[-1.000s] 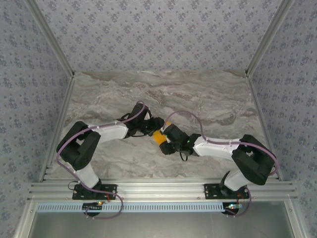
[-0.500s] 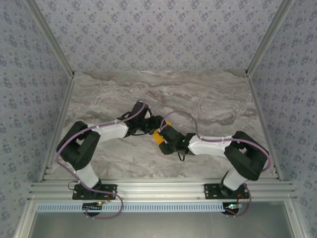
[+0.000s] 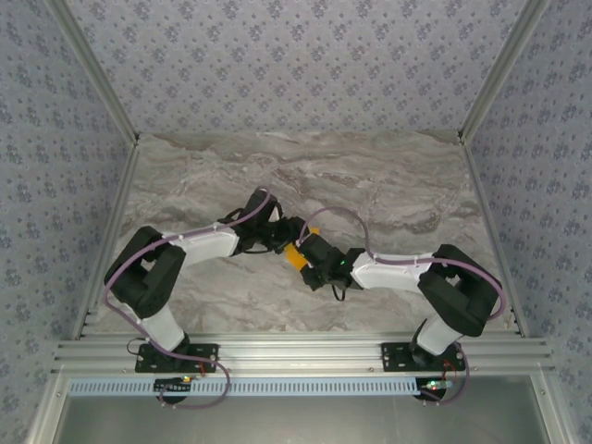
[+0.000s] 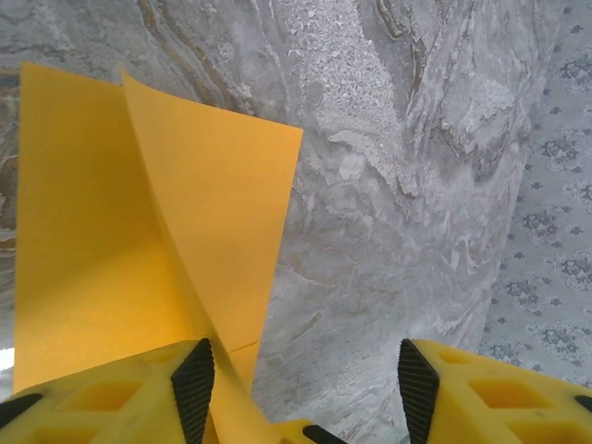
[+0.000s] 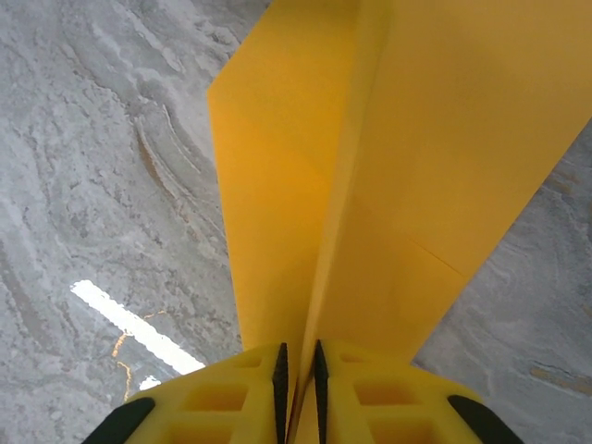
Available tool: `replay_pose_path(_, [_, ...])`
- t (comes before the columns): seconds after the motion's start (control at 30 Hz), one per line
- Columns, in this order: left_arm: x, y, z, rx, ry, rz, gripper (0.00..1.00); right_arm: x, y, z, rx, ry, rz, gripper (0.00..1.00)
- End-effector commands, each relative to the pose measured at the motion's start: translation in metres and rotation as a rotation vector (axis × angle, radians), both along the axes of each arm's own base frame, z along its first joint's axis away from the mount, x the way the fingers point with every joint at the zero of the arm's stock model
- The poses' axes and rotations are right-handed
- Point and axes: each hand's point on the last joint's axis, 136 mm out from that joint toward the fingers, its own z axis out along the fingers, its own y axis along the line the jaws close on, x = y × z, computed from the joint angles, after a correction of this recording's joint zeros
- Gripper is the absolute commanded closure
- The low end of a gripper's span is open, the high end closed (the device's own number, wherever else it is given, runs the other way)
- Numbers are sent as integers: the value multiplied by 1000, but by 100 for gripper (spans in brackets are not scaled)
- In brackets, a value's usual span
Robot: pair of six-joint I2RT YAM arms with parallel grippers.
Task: Fold a paper plane with a square sheet of paper (fold left side to right side)
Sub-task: Fourth fold the wing at the center of the table.
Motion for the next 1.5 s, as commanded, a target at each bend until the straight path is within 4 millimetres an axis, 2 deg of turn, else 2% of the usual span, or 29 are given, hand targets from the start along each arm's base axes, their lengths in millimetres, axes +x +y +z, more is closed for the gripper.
replay_pose_path(0.0, [-3, 7, 27, 2, -52, -24, 39, -1, 5, 2, 52, 34, -13, 85])
replay_pose_path(0.2, [-9, 35, 44, 31, -104, 12, 35, -5, 7, 4, 171, 97, -26, 87])
replay_pose_path(0.33, [-20, 50, 36, 59, -98, 27, 34, -5, 4, 5, 240, 135, -48, 88])
replay_pose_path(0.47, [-29, 54, 19, 68, -62, 31, 39, -5, -3, 5, 314, 171, -86, 88])
replay_pose_path(0.6, [-31, 47, 2, 56, -23, 19, 45, -6, -7, 4, 365, 197, -105, 88])
replay_pose_path(0.9, [-21, 12, -5, 54, -9, -58, 48, -5, -11, 2, 402, 230, -113, 88])
replay_pose_path(1.13, [-13, -3, -13, 60, 6, -84, 49, -3, -11, 5, 429, 254, -99, 88])
replay_pose_path(1.3, [-12, -11, -23, 62, 26, -100, 55, -1, -12, 4, 453, 282, -101, 88])
replay_pose_path(1.47, [-9, -15, -29, 62, 37, -104, 56, 0, -11, 0, 465, 315, -101, 88])
